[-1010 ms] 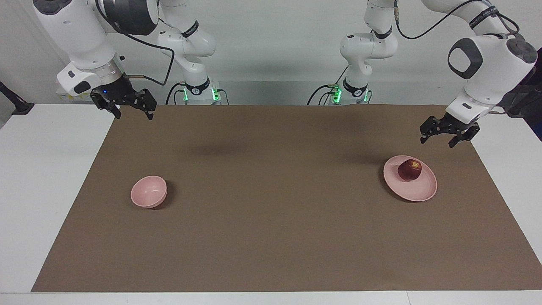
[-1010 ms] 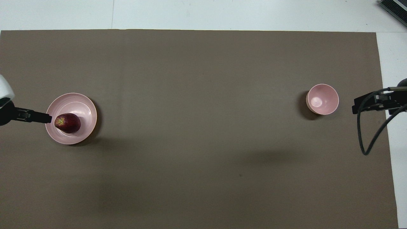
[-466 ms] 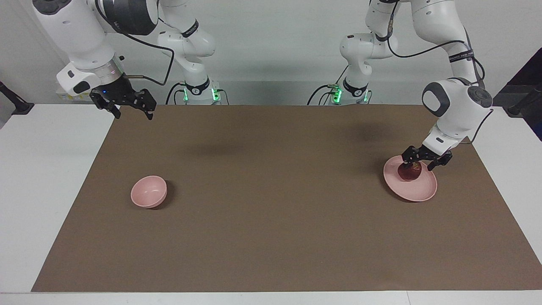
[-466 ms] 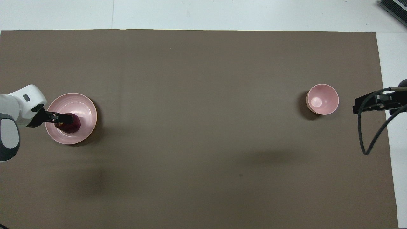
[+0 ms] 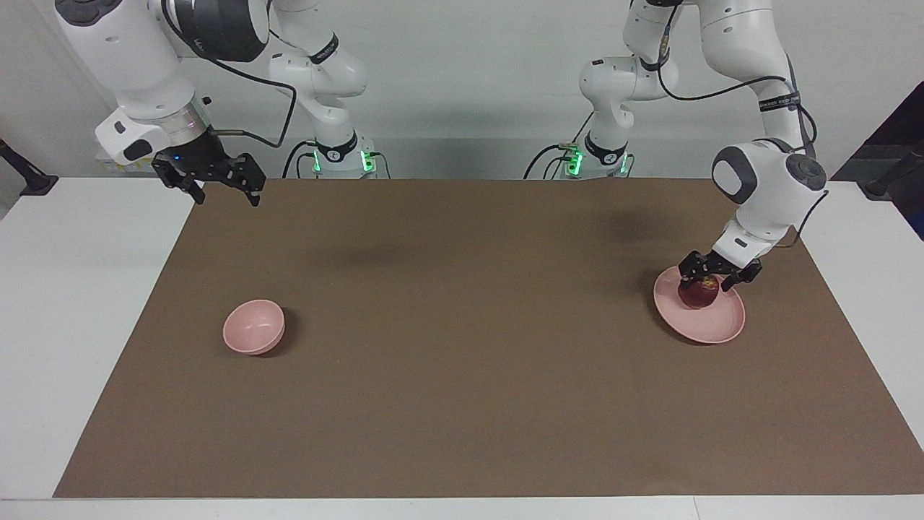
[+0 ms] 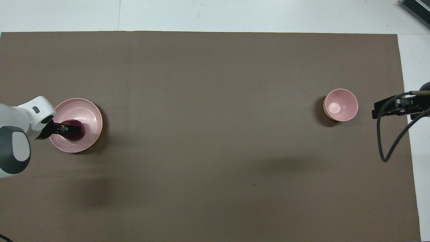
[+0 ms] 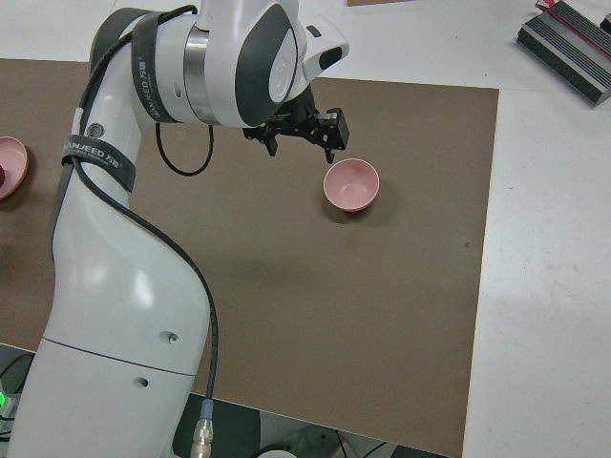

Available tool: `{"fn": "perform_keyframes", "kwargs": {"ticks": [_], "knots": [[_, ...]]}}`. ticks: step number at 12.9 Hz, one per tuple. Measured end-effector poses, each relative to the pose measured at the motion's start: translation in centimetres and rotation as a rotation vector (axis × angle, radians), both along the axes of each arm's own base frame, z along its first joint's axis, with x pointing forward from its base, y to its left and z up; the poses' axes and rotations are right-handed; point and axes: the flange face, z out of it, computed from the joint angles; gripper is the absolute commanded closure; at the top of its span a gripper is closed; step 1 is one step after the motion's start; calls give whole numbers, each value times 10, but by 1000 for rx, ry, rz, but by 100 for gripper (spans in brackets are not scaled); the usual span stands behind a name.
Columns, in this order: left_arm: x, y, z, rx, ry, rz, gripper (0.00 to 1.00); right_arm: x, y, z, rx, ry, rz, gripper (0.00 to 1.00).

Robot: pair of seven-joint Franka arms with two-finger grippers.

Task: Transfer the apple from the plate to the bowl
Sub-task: 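Reach the left gripper down onto the red apple on the plate, then lift the apple with the left gripper while the right gripper reaches toward it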

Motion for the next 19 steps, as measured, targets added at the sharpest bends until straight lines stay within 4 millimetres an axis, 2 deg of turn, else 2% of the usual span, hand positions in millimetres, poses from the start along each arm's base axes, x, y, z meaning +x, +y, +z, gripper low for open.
{"fn": "perform_keyframes", "kwargs": {"ticks": [1,3,7,9,11,12,14,17,19], "knots": [[0,0,0,1,-3,0,70,1,3,-6,3,6,3,0],[1,0,2,2,-12,0,99,7,15,-25,41,16,-30,0],[5,-5,10,3,-32,-9,100,27,49,-79,87,45,-71,0],[6,-10,30,1,-66,-20,100,37,65,-106,140,81,-100,0],[0,-23,56,-16,-70,-42,100,46,72,-123,179,90,-189,0],[-5,-35,68,-50,-64,-46,100,48,80,-129,187,96,-233,0],[-10,-75,84,-157,-64,-49,100,50,101,-139,221,125,-324,0],[-14,-142,87,-317,-44,15,100,54,117,-153,315,200,-501,0],[-18,-175,91,-450,-25,83,100,58,126,-161,377,244,-615,0]]}}
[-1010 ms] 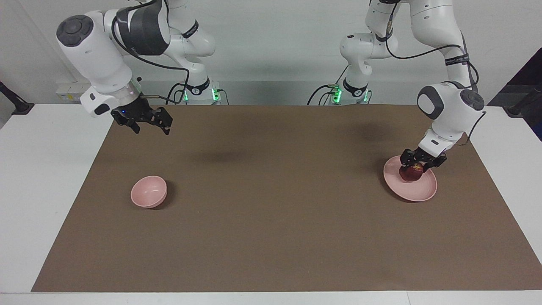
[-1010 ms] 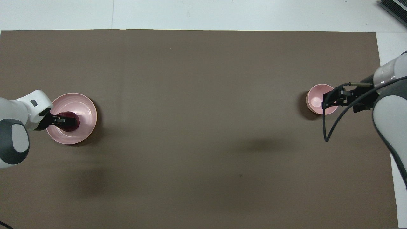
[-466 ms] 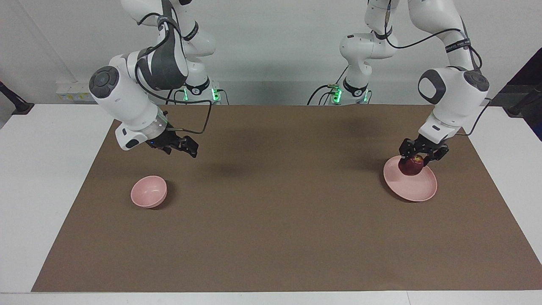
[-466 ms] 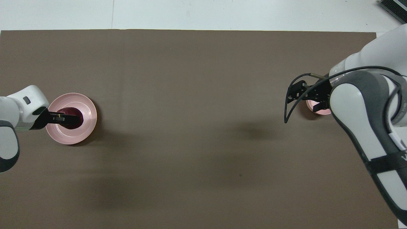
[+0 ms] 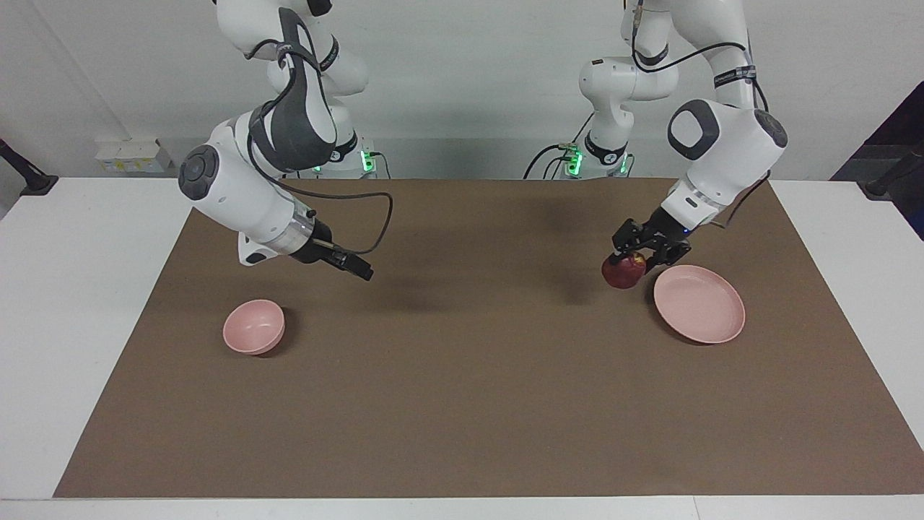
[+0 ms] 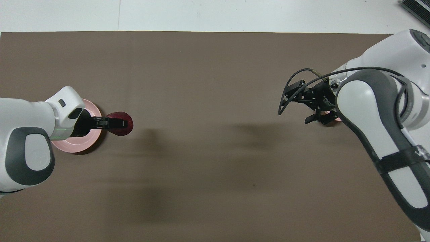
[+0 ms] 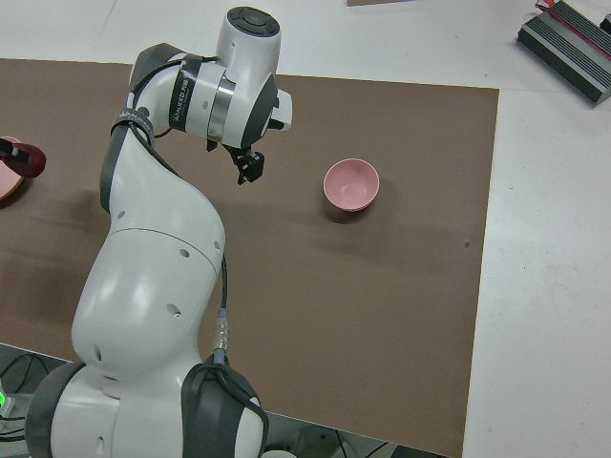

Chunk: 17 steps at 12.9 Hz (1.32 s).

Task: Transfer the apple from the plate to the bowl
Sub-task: 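Lift the apple with the left gripper while the right gripper reaches toward it, then grasp the apple with the right gripper from the left gripper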

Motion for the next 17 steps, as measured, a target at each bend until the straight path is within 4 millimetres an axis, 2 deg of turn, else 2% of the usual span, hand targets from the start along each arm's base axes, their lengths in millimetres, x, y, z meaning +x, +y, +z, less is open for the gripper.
{"fn": "perform_keyframes", "kwargs": {"ticks": [4,9,12,14,16,17], "knots": [[-4,-34,7,-221,41,91,100,11,36,-21,186,120,-243,0],[-14,-89,15,-378,39,153,100,26,96,-45,424,240,-535,0],[-18,-105,17,-445,43,201,100,28,131,-62,606,315,-705,0],[-22,-121,19,-465,15,244,100,23,157,-63,657,316,-768,0],[-27,-136,19,-466,-4,268,100,18,170,-62,670,332,-768,0],[-27,-137,18,-466,-4,270,100,15,176,-63,668,339,-758,0]]}}
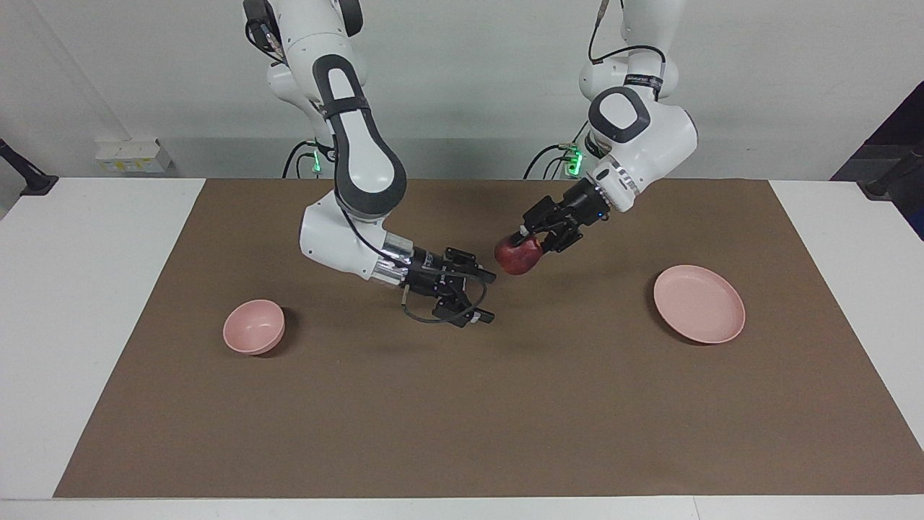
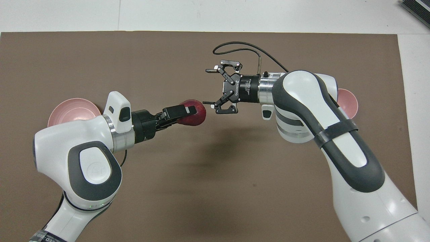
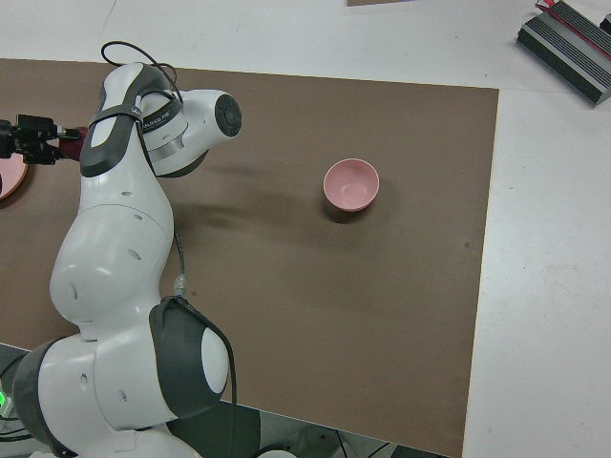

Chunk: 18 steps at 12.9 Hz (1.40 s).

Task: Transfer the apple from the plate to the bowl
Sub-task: 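Grasp the apple with the right gripper from the left gripper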

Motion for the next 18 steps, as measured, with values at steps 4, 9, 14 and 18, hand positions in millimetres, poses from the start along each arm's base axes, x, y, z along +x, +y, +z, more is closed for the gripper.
{"fn": "perform_keyframes", "kwargs": {"ticks": [4,9,14,18], "knots": [[11,8,8,-25,1,-1,100,-14,14,-4,-23,5,113,0],[28,19,26,-45,16,-44,100,-23,17,-1,-17,16,203,0],[42,9,23,-2,54,-51,100,-25,15,0,-1,24,229,0],[39,0,21,-6,74,-55,100,-24,9,-2,16,38,233,0]]}}
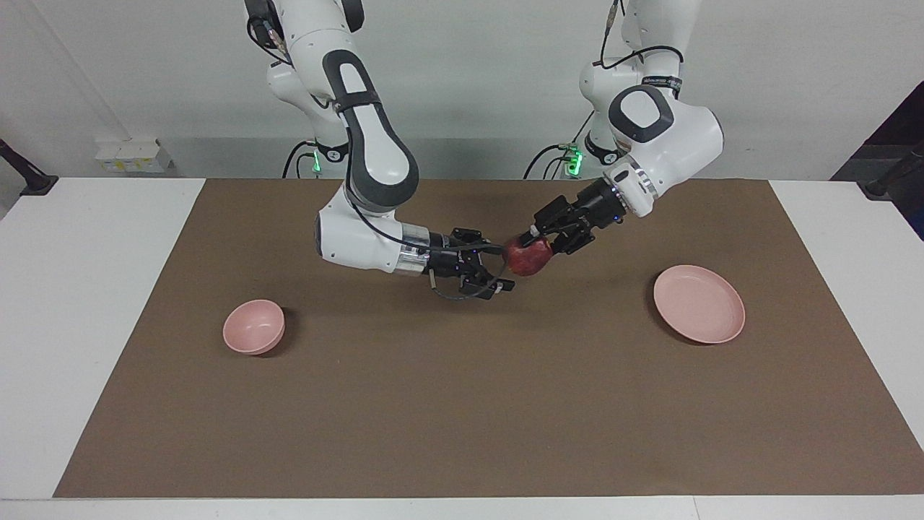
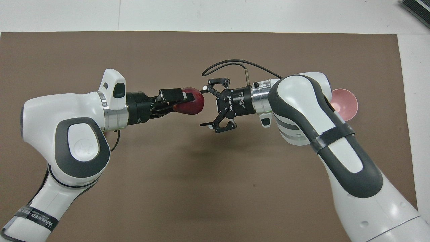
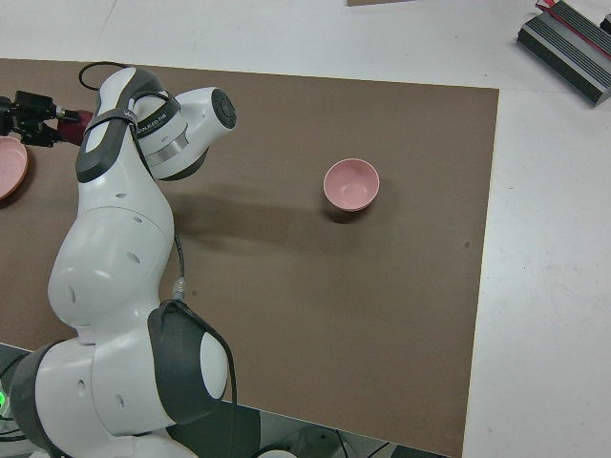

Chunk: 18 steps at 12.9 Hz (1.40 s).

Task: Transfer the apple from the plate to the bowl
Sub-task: 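Grasp the apple with the right gripper from the left gripper, then carry the apple with the right gripper while the left gripper withdraws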

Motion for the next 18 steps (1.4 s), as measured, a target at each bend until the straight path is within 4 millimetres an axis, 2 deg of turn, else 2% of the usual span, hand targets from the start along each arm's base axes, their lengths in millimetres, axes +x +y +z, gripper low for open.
{"fn": "perform_keyframes", "kwargs": {"ticks": [4,5,6,7,10,11,13,14,15,18], "knots": [[-9,-21,-4,-7,35,-18,100,-1,6,10,55,13,-14,0],[-10,-23,-3,-8,40,-19,100,-1,6,11,56,14,-16,19],[-10,-23,-3,-8,42,-15,100,-1,6,11,57,16,-17,84],[-9,-22,-3,-8,40,-9,100,-2,6,11,58,18,-14,100],[-7,-22,3,-12,29,-6,99,-1,4,19,53,3,-22,100],[-6,-23,5,-14,25,-7,90,-1,3,22,52,1,-26,100],[-6,-23,6,-15,23,-7,47,0,3,23,50,-2,-29,100],[-6,-23,6,-15,23,-7,11,0,3,23,50,-3,-28,100],[-6,-23,6,-15,23,-8,0,-1,3,23,49,-3,-27,100],[-7,-26,5,25,19,-26,0,2,1,25,28,-22,-34,100]]}}
